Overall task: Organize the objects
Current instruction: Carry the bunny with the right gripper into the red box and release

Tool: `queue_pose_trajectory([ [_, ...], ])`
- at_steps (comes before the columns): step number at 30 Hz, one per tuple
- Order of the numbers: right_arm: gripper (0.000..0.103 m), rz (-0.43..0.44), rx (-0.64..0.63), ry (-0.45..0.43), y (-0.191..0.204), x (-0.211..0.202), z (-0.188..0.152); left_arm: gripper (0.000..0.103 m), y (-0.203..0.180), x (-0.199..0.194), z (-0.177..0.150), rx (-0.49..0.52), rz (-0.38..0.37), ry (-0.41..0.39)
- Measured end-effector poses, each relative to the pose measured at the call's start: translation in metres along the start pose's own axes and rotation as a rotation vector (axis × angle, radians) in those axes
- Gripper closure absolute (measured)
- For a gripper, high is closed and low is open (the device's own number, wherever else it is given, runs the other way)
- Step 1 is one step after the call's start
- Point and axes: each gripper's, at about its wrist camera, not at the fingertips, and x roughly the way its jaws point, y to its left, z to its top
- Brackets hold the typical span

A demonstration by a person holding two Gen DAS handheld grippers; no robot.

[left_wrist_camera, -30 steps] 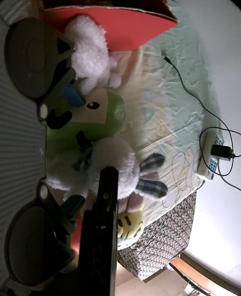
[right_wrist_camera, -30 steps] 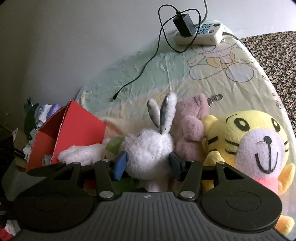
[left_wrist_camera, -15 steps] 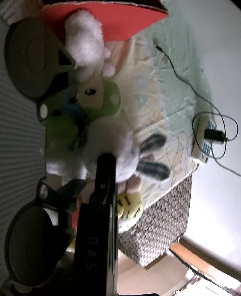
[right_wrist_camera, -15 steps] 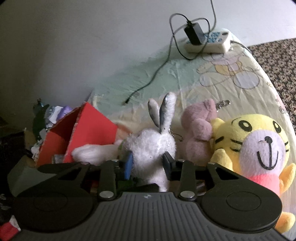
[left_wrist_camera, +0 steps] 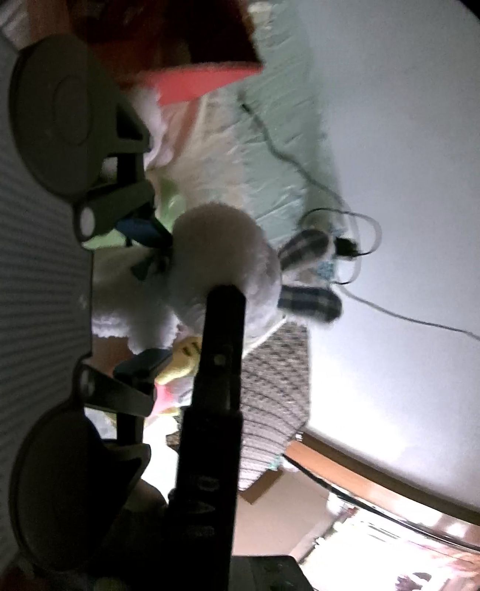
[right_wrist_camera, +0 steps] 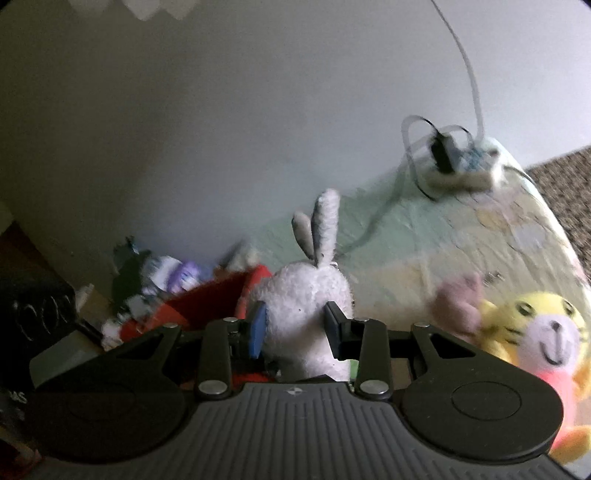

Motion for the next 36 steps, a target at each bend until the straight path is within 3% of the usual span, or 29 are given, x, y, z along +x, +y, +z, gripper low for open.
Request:
queue_pose_trajectory([
  [7, 0.066, 0.089, -0.075, -0.021, 0.065, 0.045, 0.009, 0.043, 0.050, -0.060, 0.003, -0.021, 0.043, -0.120],
  [14, 0.066, 0.187, -0.050, 0.052, 0.116, 0.128, 0.004, 0.043, 0.127, -0.104, -0.009, -0.097, 0.143, -0.163],
  [25, 0.066, 0.271, 0.135, 0.246, 0.161, 0.257, -0.035, 0.043, 0.247, -0.131, -0.042, -0.225, 0.327, -0.104],
  [31, 0.066, 0.265, 0.173, 0.329, 0.174, 0.289, -0.057, 0.043, 0.290, -0.117, -0.057, -0.260, 0.406, -0.035],
  [36, 0.066, 0.228, 0.077, 0.360, 0.181, 0.302, -0.070, 0.043, 0.301, -0.112, -0.071, -0.272, 0.423, 0.010],
])
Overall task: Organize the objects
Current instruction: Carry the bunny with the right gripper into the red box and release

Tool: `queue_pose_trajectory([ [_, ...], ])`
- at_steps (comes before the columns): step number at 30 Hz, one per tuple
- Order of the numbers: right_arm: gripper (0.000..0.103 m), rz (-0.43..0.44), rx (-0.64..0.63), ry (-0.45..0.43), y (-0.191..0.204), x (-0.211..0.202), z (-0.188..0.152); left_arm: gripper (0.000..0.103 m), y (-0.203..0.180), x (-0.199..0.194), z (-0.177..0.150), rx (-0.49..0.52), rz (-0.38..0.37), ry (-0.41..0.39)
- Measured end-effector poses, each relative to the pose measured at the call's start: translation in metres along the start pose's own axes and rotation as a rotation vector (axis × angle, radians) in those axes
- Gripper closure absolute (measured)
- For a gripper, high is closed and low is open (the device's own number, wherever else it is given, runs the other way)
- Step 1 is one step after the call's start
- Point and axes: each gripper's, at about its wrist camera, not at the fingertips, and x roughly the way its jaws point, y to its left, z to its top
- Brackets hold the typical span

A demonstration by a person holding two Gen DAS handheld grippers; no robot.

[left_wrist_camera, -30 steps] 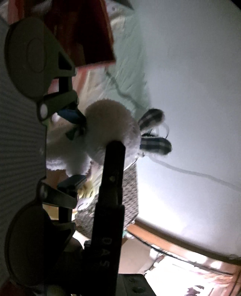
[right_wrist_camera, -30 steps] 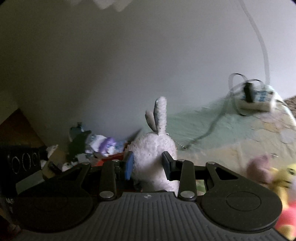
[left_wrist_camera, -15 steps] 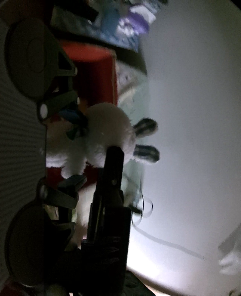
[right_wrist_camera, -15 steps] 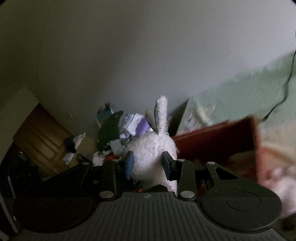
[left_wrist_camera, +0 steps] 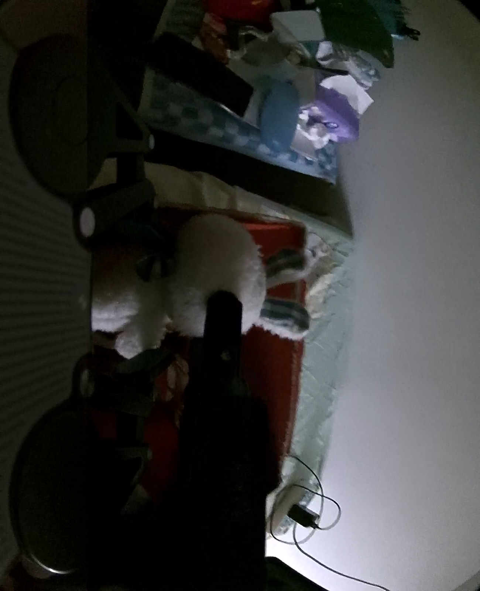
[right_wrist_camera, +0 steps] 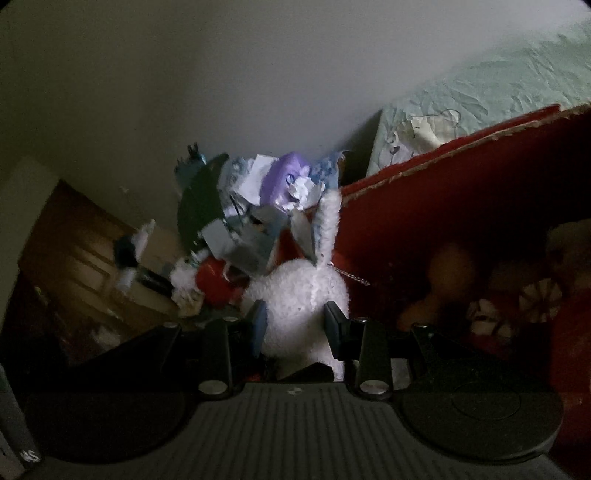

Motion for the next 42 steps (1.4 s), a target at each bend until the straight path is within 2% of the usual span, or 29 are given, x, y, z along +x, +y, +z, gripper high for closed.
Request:
queue_pose_trajectory([
  [1, 0.065, -0.005, -0.007, 0.002, -0.002, 0.002, -0.001, 0.043, 0.001, 0.002, -0.003, 0.005, -0.001, 0.004],
  [5, 0.058, 0.007, 0.005, 0.010, -0.012, 0.001, -0.001, 0.028, -0.006, 0.002, -0.009, 0.034, -0.002, -0.002],
  [12, 0.054, 0.002, -0.004, -0.042, -0.016, -0.014, 0.000, 0.016, -0.007, -0.005, -0.007, 0.029, 0.010, -0.025],
  [16, 0.054, -0.013, 0.009, -0.050, -0.019, -0.017, -0.002, 0.016, -0.006, -0.009, -0.005, 0.006, 0.018, -0.019],
  [28, 0.056, -0.027, 0.016, -0.100, -0.017, -0.042, -0.013, 0.016, -0.021, -0.019, -0.006, 0.027, 0.064, -0.018],
  [37, 0.056, -0.069, 0.028, -0.135, -0.021, -0.065, -0.024, 0.016, -0.038, -0.013, -0.007, 0.042, 0.114, 0.047],
  [42, 0.056, -0.069, 0.037, -0.151, -0.026, -0.080, -0.031, 0.016, -0.050, -0.014, -0.011, 0.054, 0.125, 0.056],
])
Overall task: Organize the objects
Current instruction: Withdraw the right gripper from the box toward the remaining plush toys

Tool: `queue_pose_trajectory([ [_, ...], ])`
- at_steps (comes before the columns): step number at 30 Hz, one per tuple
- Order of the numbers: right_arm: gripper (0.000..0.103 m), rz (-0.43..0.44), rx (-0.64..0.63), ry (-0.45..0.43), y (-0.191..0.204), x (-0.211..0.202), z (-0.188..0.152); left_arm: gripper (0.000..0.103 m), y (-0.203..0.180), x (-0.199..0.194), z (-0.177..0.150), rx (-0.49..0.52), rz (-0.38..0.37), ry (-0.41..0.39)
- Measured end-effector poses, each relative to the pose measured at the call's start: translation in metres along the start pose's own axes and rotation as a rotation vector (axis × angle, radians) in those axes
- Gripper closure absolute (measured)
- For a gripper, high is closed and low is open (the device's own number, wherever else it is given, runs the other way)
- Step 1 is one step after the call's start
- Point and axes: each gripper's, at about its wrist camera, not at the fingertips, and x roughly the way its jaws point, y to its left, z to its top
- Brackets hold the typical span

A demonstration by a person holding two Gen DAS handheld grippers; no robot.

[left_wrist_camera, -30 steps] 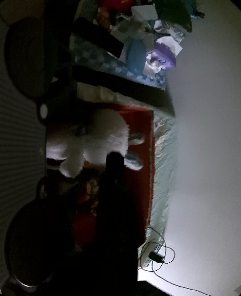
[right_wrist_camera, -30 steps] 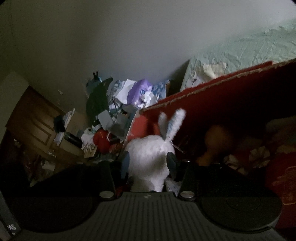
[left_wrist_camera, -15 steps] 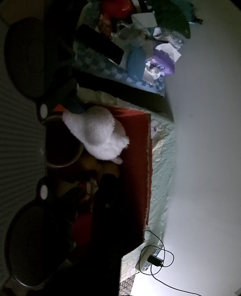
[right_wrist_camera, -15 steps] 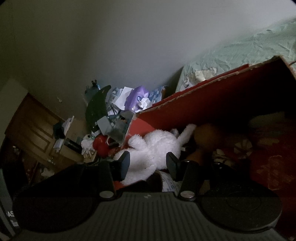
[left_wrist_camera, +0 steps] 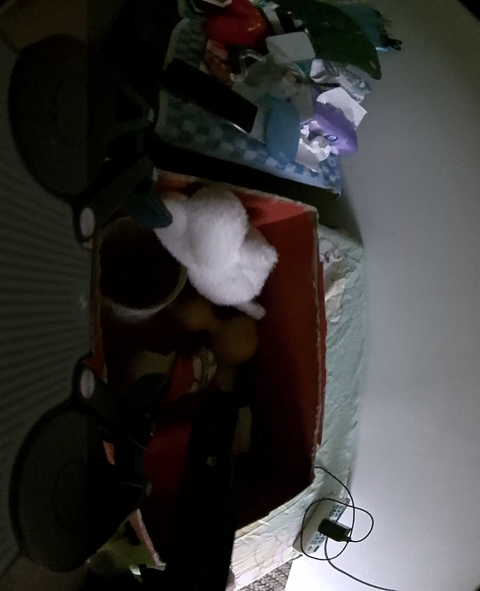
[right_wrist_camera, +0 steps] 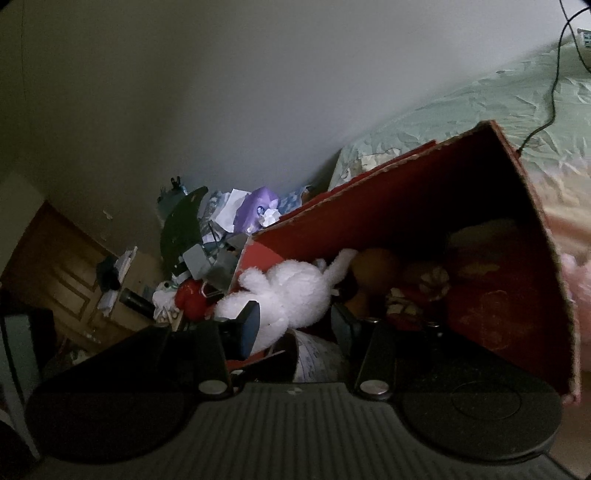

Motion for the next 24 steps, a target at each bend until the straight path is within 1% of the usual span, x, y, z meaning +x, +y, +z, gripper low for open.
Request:
queue_pose_trajectory([
  [7, 0.055, 0.014, 0.012, -0.017, -0.009, -0.021, -0.003, 0.016, -0.023, -0.006, -0.003, 0.020, 0.024, 0.006],
  [13, 0.055, 0.049, 0.034, -0.036, -0.021, -0.046, -0.003, 0.016, -0.048, -0.014, -0.007, 0.033, 0.048, 0.006],
  [17, 0.055, 0.068, 0.038, -0.046, -0.028, -0.065, -0.002, 0.015, -0.066, -0.021, -0.009, 0.042, 0.082, -0.005],
  [24, 0.055, 0.084, 0.051, -0.065, -0.049, -0.099, 0.001, 0.015, -0.104, -0.030, -0.010, 0.051, 0.084, -0.011],
])
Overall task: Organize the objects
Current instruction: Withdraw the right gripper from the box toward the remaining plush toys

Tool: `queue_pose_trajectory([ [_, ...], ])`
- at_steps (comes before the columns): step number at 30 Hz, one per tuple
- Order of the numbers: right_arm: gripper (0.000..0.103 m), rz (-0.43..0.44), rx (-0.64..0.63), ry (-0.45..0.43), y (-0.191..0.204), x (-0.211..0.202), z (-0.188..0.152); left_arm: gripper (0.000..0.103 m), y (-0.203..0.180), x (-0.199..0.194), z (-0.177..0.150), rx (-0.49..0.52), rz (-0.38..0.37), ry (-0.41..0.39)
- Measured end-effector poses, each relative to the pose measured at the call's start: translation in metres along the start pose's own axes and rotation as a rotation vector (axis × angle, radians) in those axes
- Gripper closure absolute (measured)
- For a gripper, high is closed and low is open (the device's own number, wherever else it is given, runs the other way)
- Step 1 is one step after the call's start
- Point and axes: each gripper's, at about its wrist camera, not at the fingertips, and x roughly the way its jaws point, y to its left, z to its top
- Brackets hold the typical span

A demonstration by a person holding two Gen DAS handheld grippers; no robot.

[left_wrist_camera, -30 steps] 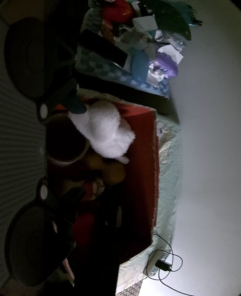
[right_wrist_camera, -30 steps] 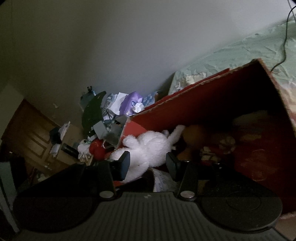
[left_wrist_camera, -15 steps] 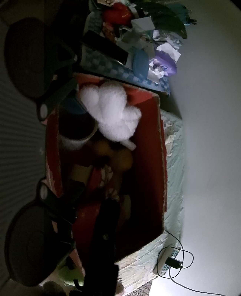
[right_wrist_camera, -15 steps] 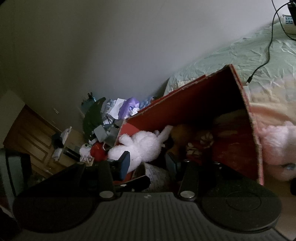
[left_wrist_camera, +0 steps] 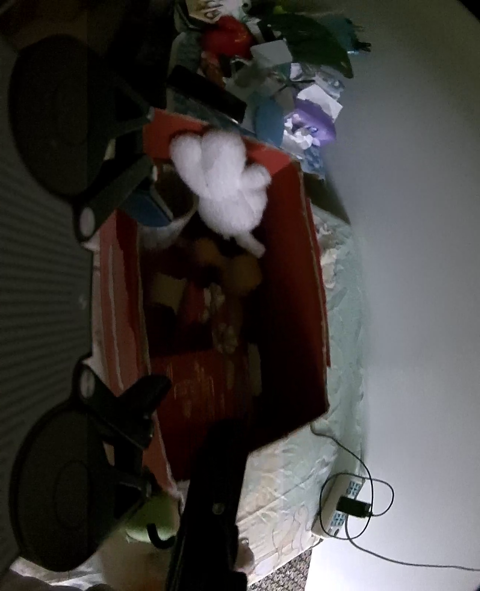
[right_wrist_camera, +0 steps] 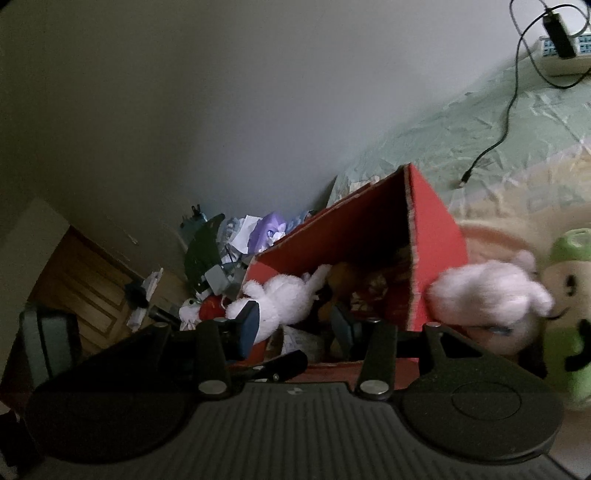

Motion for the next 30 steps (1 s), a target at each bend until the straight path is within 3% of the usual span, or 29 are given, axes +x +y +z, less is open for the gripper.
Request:
queue_pose_trajectory([
  [21, 0.055, -0.103, 0.106, -0.057, -0.085, -0.089, 0.010, 0.015, -0.106, -0.002, 0.004, 0.101, -0.077, 0.018],
  [25, 0.055, -0.138, 0.120, -0.076, -0.100, -0.108, 0.007, 0.015, -0.120, -0.006, 0.006, 0.127, -0.125, 0.005],
  [30, 0.055, -0.189, 0.160, -0.115, -0.115, -0.137, -0.004, 0.015, -0.142, -0.011, 0.006, 0.156, -0.243, -0.006],
])
